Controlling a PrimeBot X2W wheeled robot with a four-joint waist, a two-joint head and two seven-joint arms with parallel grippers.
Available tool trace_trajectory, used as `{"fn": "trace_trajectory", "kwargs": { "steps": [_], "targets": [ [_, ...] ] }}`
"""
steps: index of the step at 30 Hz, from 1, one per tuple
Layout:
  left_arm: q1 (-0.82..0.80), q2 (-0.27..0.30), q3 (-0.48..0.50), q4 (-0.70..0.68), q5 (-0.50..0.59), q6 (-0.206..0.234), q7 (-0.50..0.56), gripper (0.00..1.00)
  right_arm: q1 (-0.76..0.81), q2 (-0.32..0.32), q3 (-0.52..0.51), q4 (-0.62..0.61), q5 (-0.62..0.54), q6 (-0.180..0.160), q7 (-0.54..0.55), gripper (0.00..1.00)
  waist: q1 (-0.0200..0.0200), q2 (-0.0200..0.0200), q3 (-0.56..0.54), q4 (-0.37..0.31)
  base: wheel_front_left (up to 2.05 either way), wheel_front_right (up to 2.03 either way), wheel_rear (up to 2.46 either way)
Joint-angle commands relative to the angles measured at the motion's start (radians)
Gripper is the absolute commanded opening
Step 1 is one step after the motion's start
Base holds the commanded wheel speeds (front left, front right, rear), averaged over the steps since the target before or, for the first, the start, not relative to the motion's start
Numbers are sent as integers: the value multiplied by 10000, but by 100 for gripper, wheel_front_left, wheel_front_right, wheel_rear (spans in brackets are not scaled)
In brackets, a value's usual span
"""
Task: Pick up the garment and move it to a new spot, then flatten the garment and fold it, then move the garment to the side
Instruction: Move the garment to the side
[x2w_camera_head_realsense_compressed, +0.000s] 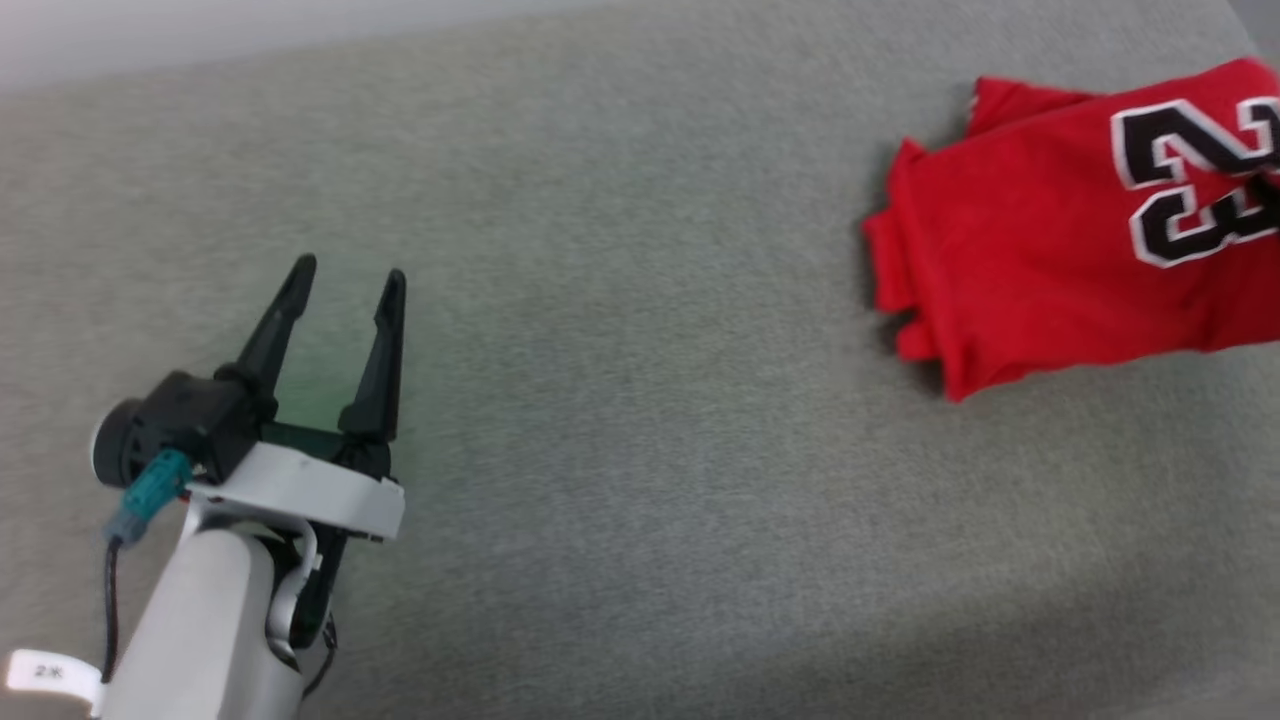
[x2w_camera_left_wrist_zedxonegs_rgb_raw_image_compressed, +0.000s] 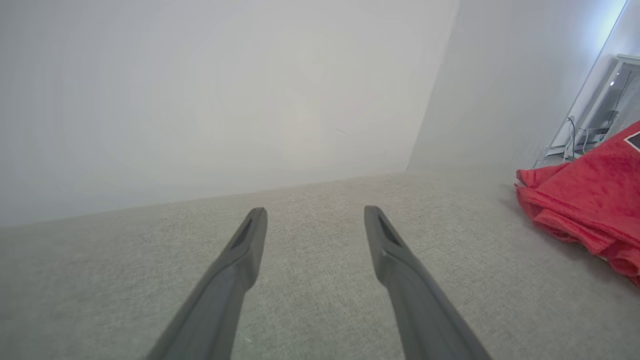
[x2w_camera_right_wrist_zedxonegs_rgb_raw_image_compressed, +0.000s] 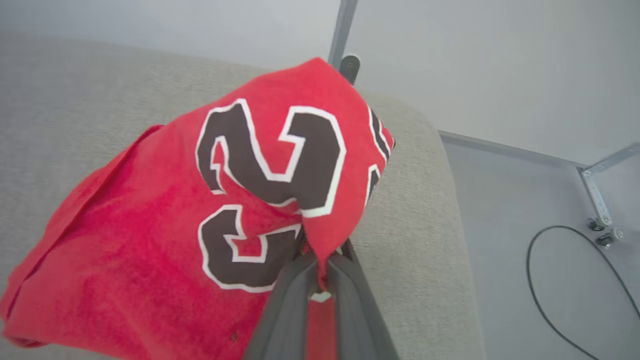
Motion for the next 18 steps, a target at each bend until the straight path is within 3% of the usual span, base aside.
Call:
{"fn": "trace_trajectory", "kwargs": {
  "steps": [1, 12, 18],
  "targets": [
    [-114, 59, -19, 5, 73, -24, -2, 100, -176, -50, 71, 64, -7, -11, -135, 0, 0, 0, 492, -488, 0, 0, 0],
    [-665, 355, -355, -58, 99, -24, 85, 100, -1388, -672, 1263, 1623, 90, -11, -1532, 0, 0, 0, 1243, -758, 0, 0, 0],
    [-897, 430, -470, -190, 91, -25, 178, 100, -2048, -704, 1923, 2573, -236, -11, -2321, 0, 0, 0, 1646, -665, 0, 0, 0]
  ]
}}
